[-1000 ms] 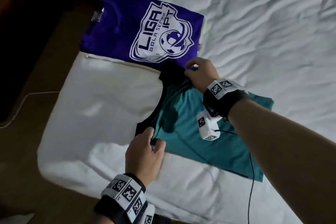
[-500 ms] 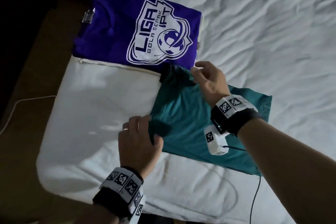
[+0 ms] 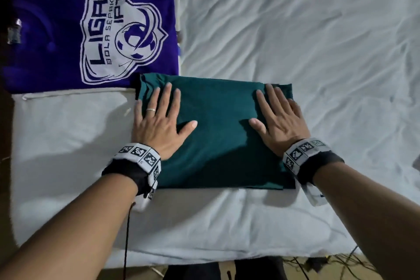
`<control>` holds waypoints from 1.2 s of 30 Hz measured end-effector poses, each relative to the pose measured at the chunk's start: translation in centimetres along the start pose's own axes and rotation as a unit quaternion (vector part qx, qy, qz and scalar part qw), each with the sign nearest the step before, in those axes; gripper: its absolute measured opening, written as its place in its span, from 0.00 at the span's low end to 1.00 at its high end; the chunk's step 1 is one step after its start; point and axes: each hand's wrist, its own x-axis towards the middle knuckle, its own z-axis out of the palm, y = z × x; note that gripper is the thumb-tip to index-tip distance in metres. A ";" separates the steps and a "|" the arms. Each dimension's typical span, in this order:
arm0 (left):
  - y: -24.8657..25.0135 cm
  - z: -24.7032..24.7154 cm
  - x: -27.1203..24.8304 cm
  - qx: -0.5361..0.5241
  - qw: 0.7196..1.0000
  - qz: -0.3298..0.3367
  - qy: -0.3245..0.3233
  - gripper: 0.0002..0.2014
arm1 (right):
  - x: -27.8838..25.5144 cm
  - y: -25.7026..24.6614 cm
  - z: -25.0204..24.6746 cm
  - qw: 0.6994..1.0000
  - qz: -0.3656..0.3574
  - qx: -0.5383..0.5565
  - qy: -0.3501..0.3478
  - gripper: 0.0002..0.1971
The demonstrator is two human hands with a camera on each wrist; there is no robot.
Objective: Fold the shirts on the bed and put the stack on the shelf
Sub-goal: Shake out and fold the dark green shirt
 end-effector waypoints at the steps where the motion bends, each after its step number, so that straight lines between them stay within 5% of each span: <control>1: -0.2 0.2 0.1 0.015 1.000 -0.020 -0.005 0.43 | -0.2 1.1 0.4 1.000 0.014 -0.005 -0.016 0.39; 6: 1.4 -1.5 0.5 0.024 0.996 -0.072 0.037 0.39 | -0.5 3.6 -0.4 0.999 0.043 -0.015 -0.012 0.36; 10: 2.1 -3.3 2.5 0.004 0.993 0.031 0.116 0.31 | 2.4 2.6 -3.3 0.996 -0.032 0.036 0.080 0.28; 13: 2.0 -3.2 3.2 0.013 0.997 0.060 0.052 0.38 | 4.7 1.6 -4.7 0.997 -0.061 0.042 -0.017 0.36; 16: 2.3 -3.5 3.3 0.032 0.998 0.040 0.027 0.39 | 5.6 1.3 -5.4 0.995 -0.058 0.014 -0.078 0.30; 19: 2.3 -4.5 3.3 0.041 0.997 0.040 0.051 0.21 | 5.3 1.1 -6.6 0.993 -0.068 0.032 -0.091 0.09; 21: 2.0 -5.5 3.1 0.034 0.995 0.051 0.082 0.12 | 4.6 1.1 -8.0 0.993 -0.061 0.059 -0.083 0.08; 26: 1.2 -9.8 0.9 -0.024 0.987 0.124 0.104 0.13 | 1.5 1.6 -12.5 0.981 -0.052 0.157 -0.098 0.09; 30: 0.9 -14.9 -2.5 -0.046 0.973 0.158 0.161 0.07 | -1.9 3.1 -16.1 0.977 -0.085 0.196 -0.011 0.10; 33: 1.6 -17.9 -5.4 -0.021 0.962 0.183 0.202 0.14 | -4.6 4.4 -18.5 0.963 -0.139 0.211 0.092 0.15; 36: 2.8 -19.1 -8.2 -0.009 0.942 0.197 0.271 0.10 | -6.9 4.8 -19.8 0.943 -0.208 0.178 0.188 0.10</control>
